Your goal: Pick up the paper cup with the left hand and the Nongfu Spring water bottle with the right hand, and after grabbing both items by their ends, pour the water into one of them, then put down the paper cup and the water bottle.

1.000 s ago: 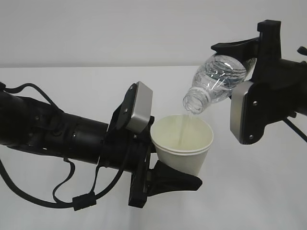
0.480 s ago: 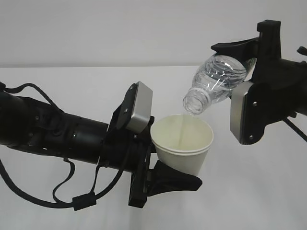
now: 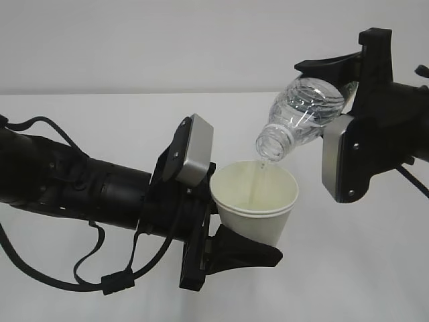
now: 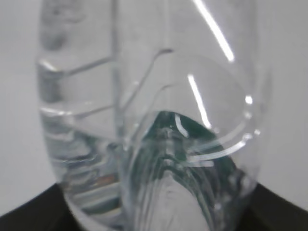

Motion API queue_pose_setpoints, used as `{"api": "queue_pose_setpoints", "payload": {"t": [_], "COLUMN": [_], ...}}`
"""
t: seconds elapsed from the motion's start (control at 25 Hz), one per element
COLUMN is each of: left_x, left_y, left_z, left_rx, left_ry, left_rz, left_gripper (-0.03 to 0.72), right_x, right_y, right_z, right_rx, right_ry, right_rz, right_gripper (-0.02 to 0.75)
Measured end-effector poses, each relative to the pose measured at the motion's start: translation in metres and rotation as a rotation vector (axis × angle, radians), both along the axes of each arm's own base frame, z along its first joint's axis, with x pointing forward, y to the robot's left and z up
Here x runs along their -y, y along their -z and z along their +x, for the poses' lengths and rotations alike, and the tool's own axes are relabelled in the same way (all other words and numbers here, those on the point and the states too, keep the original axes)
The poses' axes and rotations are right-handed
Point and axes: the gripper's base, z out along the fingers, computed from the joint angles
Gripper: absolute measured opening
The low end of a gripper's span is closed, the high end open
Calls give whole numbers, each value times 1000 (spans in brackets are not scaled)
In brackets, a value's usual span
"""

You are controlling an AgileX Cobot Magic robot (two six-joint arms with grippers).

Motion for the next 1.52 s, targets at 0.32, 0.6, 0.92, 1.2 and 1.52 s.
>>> {"api": "queue_pose_setpoints", "payload": {"t": [0.32, 0.6, 0.92, 1.2, 1.52], "left_x": [0, 0, 0, 0, 0], "left_y": [0, 0, 0, 0, 0], "left_z": [0, 0, 0, 0, 0], "left_rx": [0, 0, 0, 0, 0], "left_ry": [0, 0, 0, -1, -1], "left_rz": [0, 0, 0, 1, 1], "left_gripper": [449, 448, 448, 447, 447], "right_x": [0, 0, 0, 0, 0], "right_y": [0, 0, -1, -1, -1], "right_z": [0, 0, 0, 0, 0], "right_rx": [2, 3, 7, 7, 14], "right_ry": [-1, -1, -3, -3, -6], "right_rz": [0, -2, 1, 1, -4], "right_gripper": [468, 468, 468, 468, 468]}}
